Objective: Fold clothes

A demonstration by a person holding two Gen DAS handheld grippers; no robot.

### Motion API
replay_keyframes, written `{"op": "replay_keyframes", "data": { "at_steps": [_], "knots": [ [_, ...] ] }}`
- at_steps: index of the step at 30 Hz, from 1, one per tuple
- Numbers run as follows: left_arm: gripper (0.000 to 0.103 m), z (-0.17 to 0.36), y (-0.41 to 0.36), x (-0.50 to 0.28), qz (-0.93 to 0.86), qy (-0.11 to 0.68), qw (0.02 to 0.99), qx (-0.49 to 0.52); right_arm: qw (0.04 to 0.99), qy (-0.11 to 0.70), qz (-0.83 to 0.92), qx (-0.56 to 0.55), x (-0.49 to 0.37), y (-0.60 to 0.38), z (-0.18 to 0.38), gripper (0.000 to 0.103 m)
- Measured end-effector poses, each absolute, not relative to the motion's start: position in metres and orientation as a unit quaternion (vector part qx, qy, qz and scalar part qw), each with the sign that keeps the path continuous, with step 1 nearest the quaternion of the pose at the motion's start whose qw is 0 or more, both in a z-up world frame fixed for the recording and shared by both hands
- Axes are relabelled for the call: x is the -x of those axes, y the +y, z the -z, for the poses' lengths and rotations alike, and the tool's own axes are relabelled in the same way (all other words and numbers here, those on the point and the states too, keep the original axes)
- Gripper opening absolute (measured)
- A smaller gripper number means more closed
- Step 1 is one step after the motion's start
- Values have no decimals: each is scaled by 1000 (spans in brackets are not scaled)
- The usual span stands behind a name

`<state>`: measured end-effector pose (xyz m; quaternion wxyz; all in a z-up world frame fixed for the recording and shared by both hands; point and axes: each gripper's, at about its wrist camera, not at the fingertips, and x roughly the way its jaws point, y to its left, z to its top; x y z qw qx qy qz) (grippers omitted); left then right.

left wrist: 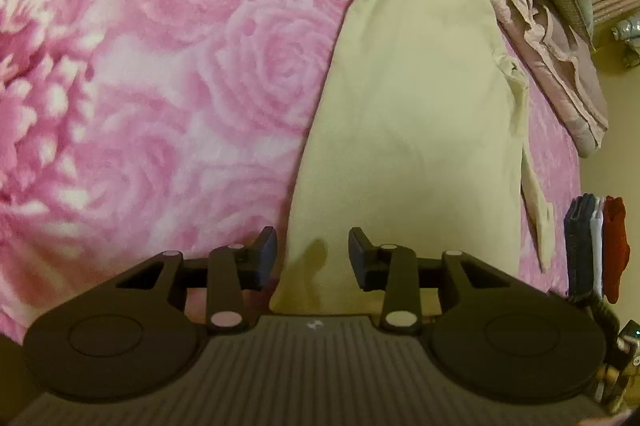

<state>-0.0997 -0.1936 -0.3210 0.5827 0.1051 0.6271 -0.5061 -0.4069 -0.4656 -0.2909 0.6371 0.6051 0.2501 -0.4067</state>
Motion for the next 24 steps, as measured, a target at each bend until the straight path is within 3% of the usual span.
{"op": "replay_keyframes", "data": {
  "at_steps": [4, 6, 9, 11, 17, 24],
  "knots": [
    [33, 312, -209, 100, 519, 611, 588, -107, 591, 106, 433, -672, 428, -516, 309, 70],
    [33, 309, -219, 100, 525, 604, 590, -110, 573, 70, 449, -681, 430, -539, 322, 64],
    [33, 310, -235, 103, 530, 597, 590, -118, 542, 51, 457, -704, 427, -566, 342, 46],
    [33, 311, -246, 105, 535, 594, 588, -123, 544, 64, 465, -696, 422, -580, 345, 6],
    [33, 306, -273, 111, 558, 587, 573, -130, 694, 55, 497, -517, 436, -612, 271, 3],
    [33, 313, -288, 115, 558, 585, 569, -151, 701, 86, 565, -427, 469, -677, 259, 3]
  ]
}}
